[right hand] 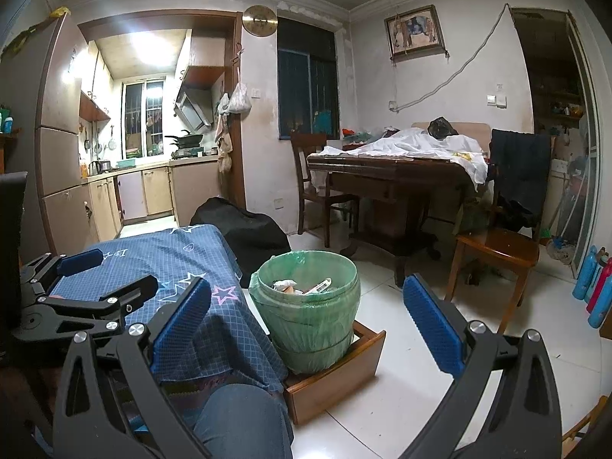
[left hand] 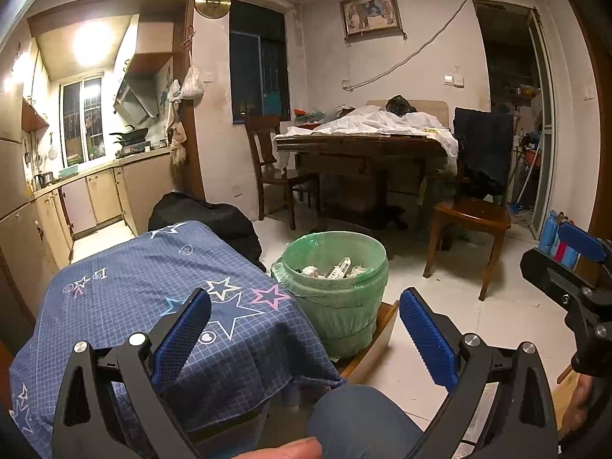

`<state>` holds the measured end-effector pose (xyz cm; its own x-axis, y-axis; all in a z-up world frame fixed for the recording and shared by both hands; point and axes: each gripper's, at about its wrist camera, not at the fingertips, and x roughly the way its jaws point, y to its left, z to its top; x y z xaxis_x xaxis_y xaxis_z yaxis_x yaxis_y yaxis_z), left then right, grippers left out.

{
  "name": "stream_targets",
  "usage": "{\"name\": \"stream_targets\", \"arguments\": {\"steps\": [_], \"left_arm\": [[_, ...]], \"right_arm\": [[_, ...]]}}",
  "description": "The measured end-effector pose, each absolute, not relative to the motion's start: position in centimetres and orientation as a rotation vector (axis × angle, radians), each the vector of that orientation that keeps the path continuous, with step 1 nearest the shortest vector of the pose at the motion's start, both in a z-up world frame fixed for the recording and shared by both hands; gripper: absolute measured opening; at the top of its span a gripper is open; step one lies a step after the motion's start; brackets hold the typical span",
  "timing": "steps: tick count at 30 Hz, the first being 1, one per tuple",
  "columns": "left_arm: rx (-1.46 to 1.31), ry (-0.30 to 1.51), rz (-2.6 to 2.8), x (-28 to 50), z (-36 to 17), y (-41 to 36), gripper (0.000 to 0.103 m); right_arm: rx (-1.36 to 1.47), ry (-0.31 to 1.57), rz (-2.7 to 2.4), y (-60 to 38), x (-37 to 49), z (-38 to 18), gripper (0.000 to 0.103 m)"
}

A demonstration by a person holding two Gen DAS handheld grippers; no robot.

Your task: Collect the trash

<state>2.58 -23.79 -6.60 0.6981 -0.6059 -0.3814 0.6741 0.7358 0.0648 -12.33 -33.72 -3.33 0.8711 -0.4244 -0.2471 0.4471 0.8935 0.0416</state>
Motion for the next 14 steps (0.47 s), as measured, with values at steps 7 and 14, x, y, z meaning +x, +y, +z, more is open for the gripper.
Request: {"name": "stream_targets", "arguments": {"steps": [7,14], "left_arm": [[0.206,0.372,-0.719,3.6,-7.0,-24.1,0.098],[0.229,0.414,-0.672,4.9,-8.0,-24.6,0.098]], "right_arm": [[0.102,0.238,-0.46,-33.7,-12.3,-3.6,0.097],[0.105,0.242,-0.455,-33.7,-12.4,-3.8,0.097]]}}
